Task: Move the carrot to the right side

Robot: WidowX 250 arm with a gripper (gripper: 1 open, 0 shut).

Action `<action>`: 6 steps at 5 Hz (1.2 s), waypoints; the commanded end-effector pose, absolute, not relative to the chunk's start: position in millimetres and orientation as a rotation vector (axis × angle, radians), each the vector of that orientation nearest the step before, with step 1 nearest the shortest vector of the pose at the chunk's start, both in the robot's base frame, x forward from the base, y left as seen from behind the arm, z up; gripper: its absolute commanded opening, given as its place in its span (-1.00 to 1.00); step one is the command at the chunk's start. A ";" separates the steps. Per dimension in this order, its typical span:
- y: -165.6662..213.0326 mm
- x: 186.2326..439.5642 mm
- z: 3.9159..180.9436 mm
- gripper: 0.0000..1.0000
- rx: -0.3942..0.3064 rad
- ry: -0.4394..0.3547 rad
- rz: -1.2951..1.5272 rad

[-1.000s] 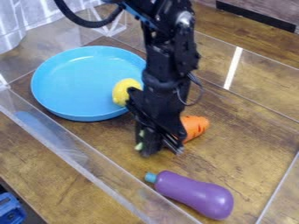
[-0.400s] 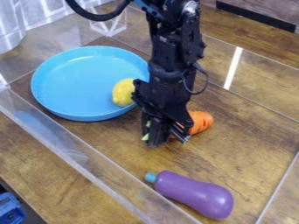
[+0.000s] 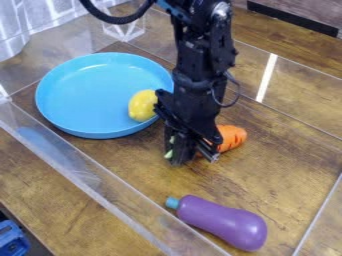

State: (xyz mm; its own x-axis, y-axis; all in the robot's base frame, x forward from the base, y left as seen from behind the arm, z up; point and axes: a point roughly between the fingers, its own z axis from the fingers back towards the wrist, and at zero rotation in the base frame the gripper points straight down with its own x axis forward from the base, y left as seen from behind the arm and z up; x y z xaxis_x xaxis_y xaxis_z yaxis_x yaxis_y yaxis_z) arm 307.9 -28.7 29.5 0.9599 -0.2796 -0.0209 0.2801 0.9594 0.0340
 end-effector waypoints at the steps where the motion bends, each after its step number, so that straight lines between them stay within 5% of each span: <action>1: -38.1 323.6 64.5 -1.00 0.049 -0.080 -0.306; 4: -51.8 307.2 78.9 -1.00 0.062 -0.120 -0.252; 6: -82.8 326.8 83.3 -1.00 0.053 -0.130 -0.321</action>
State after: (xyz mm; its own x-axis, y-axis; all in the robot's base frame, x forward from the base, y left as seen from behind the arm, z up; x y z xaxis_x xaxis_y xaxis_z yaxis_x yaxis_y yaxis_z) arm 317.8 -76.8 66.2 0.9503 -0.3057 0.0583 0.3018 0.9510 0.0670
